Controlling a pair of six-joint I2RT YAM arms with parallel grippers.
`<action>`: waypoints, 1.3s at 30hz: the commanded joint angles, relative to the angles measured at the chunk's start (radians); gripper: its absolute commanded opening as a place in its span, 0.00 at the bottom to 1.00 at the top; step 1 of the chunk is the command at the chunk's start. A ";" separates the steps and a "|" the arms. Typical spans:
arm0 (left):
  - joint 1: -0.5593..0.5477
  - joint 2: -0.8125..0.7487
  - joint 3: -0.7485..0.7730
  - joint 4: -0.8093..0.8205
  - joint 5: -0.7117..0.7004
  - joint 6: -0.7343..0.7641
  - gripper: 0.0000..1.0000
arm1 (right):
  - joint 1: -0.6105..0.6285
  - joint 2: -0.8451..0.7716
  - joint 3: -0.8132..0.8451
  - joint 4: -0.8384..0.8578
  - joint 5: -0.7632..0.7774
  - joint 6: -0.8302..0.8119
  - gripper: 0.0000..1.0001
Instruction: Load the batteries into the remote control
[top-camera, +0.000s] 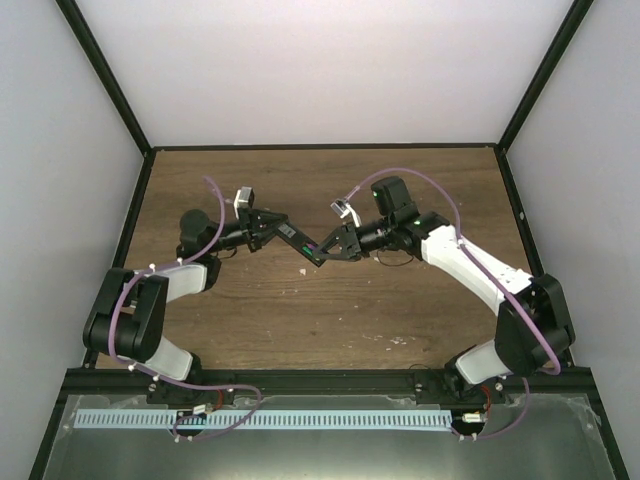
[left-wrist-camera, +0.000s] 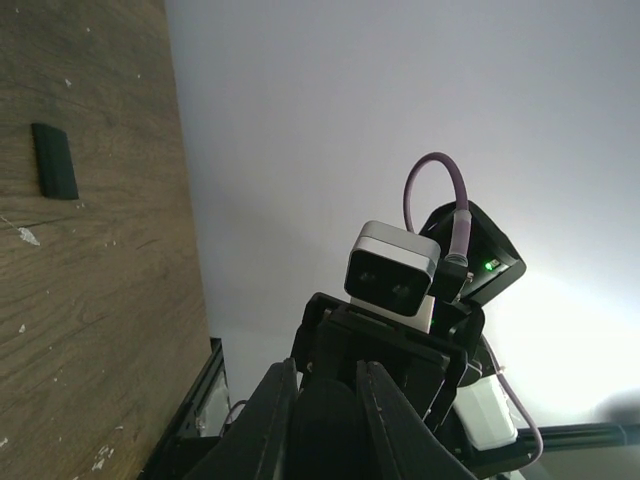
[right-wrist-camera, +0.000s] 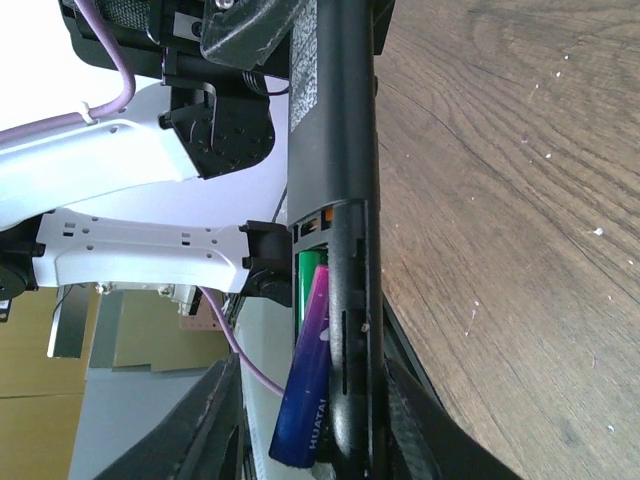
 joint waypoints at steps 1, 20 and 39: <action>0.001 -0.024 0.030 -0.025 -0.003 0.053 0.00 | -0.007 0.012 0.052 -0.013 -0.024 -0.014 0.33; 0.000 0.012 0.034 0.136 0.061 -0.008 0.00 | -0.007 0.017 0.070 0.001 -0.066 -0.012 0.33; -0.003 0.030 0.044 0.187 0.067 -0.036 0.00 | -0.007 0.029 0.085 -0.047 -0.080 -0.051 0.25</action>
